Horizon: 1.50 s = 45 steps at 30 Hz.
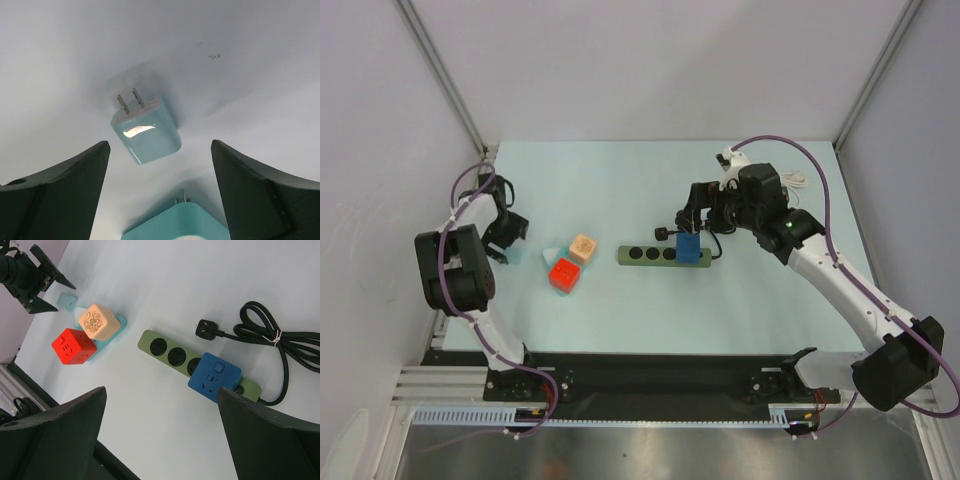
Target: Insert the plug
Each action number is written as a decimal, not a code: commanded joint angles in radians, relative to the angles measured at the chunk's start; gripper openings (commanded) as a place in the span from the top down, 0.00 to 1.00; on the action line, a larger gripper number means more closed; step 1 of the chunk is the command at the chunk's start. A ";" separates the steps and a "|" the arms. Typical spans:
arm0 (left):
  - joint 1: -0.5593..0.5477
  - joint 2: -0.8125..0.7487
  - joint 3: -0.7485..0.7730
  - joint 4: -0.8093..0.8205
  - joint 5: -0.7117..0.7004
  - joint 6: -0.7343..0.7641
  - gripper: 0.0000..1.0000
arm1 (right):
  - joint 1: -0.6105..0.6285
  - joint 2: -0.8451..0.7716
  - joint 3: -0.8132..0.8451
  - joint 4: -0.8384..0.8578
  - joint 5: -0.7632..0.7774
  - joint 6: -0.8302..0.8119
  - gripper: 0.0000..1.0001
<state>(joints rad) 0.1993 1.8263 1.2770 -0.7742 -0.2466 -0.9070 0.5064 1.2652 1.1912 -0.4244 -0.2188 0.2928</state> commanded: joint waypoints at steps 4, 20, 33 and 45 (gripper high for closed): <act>0.008 0.033 0.027 -0.089 -0.063 -0.116 0.17 | -0.008 0.002 0.001 0.021 -0.013 -0.024 0.00; 0.006 0.030 -0.007 -0.004 -0.040 -0.075 1.00 | -0.012 -0.029 -0.007 -0.004 0.031 -0.011 0.00; -0.309 -0.579 0.029 0.229 0.186 -0.084 1.00 | 0.214 -0.035 -0.169 0.610 0.215 0.229 0.07; -0.583 -0.824 -0.243 0.656 0.359 -0.398 1.00 | 0.468 0.190 -0.217 1.315 0.286 -0.026 0.17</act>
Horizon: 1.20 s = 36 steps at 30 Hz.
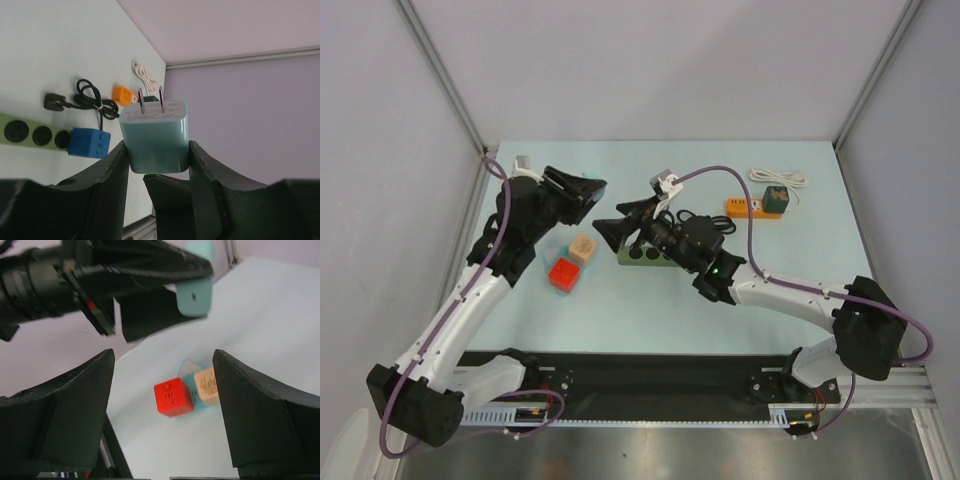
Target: Insert the plug
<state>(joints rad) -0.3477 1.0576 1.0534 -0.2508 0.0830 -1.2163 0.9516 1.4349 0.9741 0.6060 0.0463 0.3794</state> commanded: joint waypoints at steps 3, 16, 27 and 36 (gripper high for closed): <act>-0.059 -0.076 -0.030 0.131 0.027 -0.104 1.00 | 0.042 0.035 -0.008 0.339 0.013 -0.177 0.18; -0.145 -0.108 -0.046 0.128 0.001 -0.176 1.00 | 0.047 0.070 0.044 0.356 0.036 -0.261 0.29; -0.198 -0.125 -0.050 0.107 -0.057 -0.189 1.00 | 0.045 0.097 0.083 0.367 0.124 -0.292 0.38; -0.201 -0.123 -0.058 0.102 -0.058 -0.193 1.00 | 0.045 0.119 0.106 0.379 0.099 -0.306 0.54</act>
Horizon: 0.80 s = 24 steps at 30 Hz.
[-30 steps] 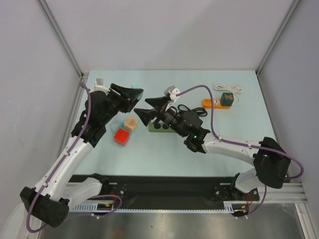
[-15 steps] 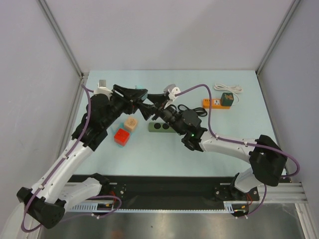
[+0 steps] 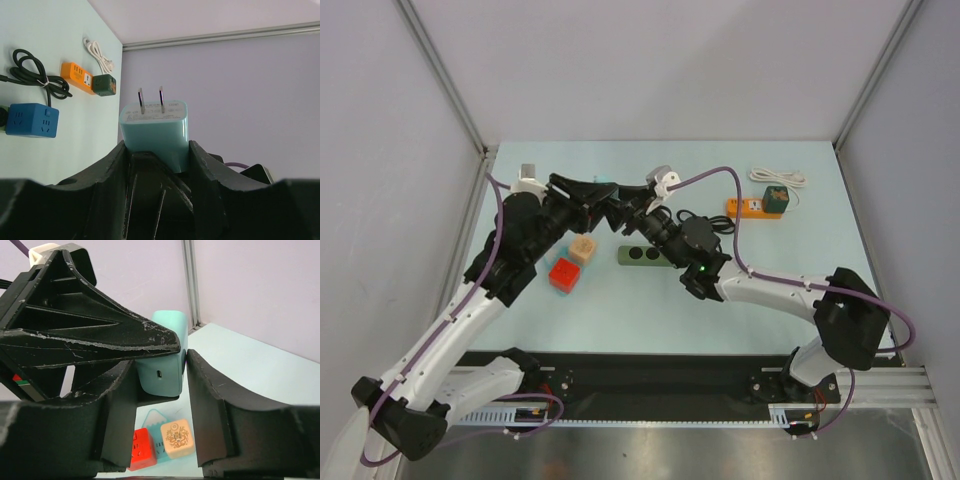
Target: Insert the plug
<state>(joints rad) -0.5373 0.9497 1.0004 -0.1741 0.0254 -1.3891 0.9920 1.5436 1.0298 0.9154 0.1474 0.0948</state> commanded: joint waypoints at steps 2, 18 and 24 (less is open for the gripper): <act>-0.015 -0.012 -0.005 0.024 0.002 -0.025 1.00 | 0.005 0.015 0.053 0.074 0.001 -0.026 0.51; -0.015 -0.014 -0.020 0.008 0.033 -0.041 0.76 | 0.000 0.013 0.033 0.129 -0.042 -0.029 1.00; -0.016 -0.006 0.020 -0.025 0.042 0.102 0.00 | -0.062 -0.048 0.027 0.044 -0.165 0.111 1.00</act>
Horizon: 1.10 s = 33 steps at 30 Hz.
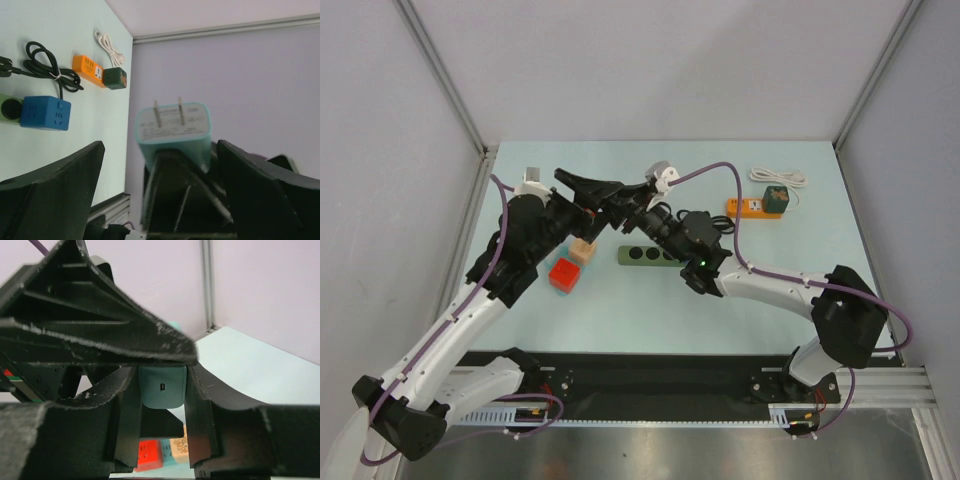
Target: Insert the plug
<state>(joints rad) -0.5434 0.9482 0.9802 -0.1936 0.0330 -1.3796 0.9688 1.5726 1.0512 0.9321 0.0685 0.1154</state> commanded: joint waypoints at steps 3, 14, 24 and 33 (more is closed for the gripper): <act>-0.009 -0.028 0.020 -0.026 0.021 0.123 0.00 | -0.125 -0.115 -0.003 -0.080 -0.215 0.194 1.00; 0.006 -0.092 0.156 -0.219 -0.197 0.523 0.00 | -0.507 -0.328 -0.135 -0.258 -0.849 0.633 1.00; 0.083 0.058 0.180 -0.328 -0.136 0.830 0.00 | -0.354 -0.332 0.191 -1.355 -0.187 0.331 1.00; 0.200 -0.011 0.005 -0.201 0.060 0.838 0.00 | -0.225 -0.108 0.415 -1.653 -0.183 -0.166 1.00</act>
<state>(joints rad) -0.3946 0.9890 1.0058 -0.4789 -0.0296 -0.5671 0.7185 1.4017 1.3994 -0.5716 -0.1024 0.2470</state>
